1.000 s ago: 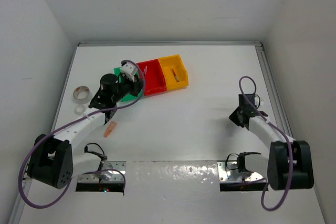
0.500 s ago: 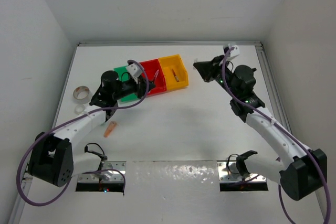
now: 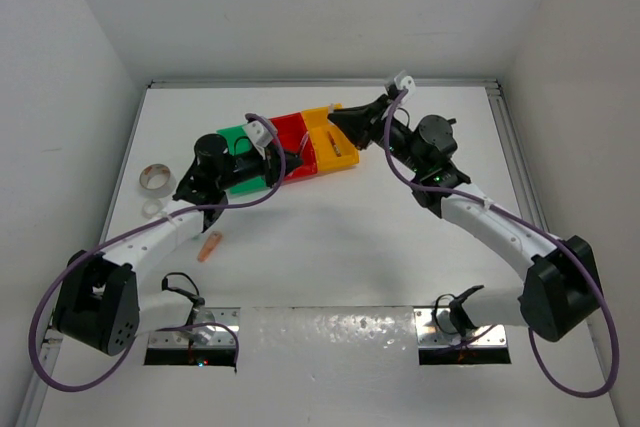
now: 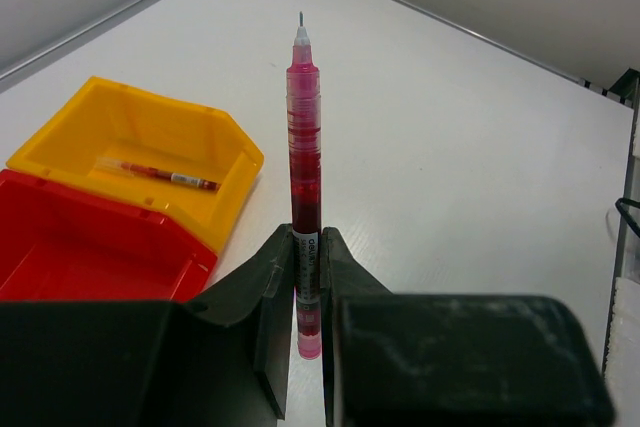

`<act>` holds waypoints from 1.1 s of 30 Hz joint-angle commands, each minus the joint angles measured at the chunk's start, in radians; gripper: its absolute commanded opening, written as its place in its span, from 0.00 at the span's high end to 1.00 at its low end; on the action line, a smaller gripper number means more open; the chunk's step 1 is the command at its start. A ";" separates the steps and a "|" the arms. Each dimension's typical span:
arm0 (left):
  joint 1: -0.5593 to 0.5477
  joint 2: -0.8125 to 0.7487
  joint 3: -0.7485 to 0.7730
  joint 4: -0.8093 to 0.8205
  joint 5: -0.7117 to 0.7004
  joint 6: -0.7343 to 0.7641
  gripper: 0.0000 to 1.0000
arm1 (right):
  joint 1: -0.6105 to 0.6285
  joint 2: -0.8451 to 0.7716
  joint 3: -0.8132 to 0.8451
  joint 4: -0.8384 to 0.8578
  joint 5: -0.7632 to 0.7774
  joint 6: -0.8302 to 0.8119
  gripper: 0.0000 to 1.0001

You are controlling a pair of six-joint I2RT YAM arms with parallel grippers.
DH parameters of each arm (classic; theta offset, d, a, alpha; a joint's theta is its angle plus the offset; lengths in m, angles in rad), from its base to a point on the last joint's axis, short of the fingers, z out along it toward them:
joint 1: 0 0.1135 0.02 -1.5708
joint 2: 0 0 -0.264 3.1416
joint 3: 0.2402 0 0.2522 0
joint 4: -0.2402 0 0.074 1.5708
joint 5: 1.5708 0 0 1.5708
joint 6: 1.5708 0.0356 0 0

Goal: Sort the stationery into containers
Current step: Place the pen cap at the center of the board.

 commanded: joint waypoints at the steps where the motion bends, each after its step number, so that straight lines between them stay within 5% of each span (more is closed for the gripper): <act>1: -0.007 0.008 0.034 0.069 0.017 -0.007 1.00 | 0.028 0.004 0.065 0.020 -0.033 -0.105 1.00; 8: 0.002 0.008 0.037 0.040 0.019 0.007 1.00 | 0.045 -0.055 0.066 -0.202 -0.022 -0.333 1.00; 16: 0.008 0.014 0.043 0.041 0.022 0.018 1.00 | 0.008 -0.076 0.076 -0.363 0.018 -0.285 1.00; 21: 0.019 -0.006 0.037 0.012 -0.003 0.024 1.00 | -0.018 -0.013 0.184 -1.009 0.062 -0.485 1.00; 24: 0.024 -0.013 0.031 -0.011 -0.023 0.045 1.00 | 0.002 0.007 0.057 -1.161 0.183 -0.640 1.00; 33: 0.024 -0.016 0.027 -0.013 -0.047 0.051 1.00 | 0.016 0.053 -0.269 -1.019 0.280 -0.798 1.00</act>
